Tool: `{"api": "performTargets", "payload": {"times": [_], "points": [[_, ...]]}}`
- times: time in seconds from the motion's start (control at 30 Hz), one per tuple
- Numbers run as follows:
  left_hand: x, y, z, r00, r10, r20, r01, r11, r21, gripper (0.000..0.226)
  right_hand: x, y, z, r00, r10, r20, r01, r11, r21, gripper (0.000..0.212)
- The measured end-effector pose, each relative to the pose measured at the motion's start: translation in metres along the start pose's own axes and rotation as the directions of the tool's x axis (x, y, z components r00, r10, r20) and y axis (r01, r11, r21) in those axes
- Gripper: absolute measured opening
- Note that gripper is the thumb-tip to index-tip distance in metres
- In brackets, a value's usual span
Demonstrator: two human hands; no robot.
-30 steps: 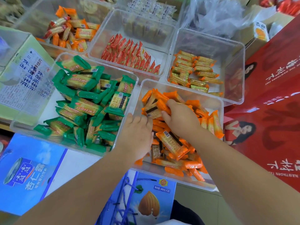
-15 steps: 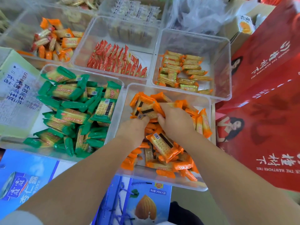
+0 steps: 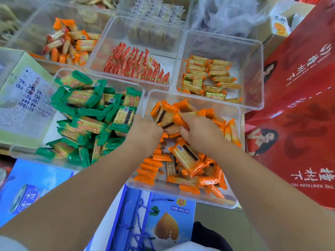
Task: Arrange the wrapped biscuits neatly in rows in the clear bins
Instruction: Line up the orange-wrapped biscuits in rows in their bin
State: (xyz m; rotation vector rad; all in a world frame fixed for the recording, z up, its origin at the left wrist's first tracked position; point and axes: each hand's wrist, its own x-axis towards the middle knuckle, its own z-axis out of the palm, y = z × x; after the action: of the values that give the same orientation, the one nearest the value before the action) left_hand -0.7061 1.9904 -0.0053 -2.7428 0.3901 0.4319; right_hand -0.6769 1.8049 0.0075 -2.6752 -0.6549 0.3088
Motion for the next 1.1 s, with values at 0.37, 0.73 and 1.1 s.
{"api": "performTargets", "payload": {"times": [0.37, 0.73, 1.1], "points": [[-0.054, 0.004, 0.043, 0.992, 0.022, -0.126, -0.044, 0.983, -0.176, 0.057, 0.032, -0.036, 0.017, 0.995, -0.031, 0.090, 0.044, 0.988, -0.147, 0.019], [-0.066, 0.026, 0.038, 0.978, 0.127, -0.166, -0.169, 0.948, -0.270, 0.008, 0.039, -0.047, 0.040, 0.999, 0.029, 0.023, -0.033, 0.981, 0.190, 0.023], [-0.062, -0.002, 0.041, 0.952, 0.203, -0.230, -0.213, 0.977, -0.019, 0.020, 0.018, -0.026, 0.043, 0.994, 0.094, 0.056, -0.109, 0.871, 0.478, 0.026]]}}
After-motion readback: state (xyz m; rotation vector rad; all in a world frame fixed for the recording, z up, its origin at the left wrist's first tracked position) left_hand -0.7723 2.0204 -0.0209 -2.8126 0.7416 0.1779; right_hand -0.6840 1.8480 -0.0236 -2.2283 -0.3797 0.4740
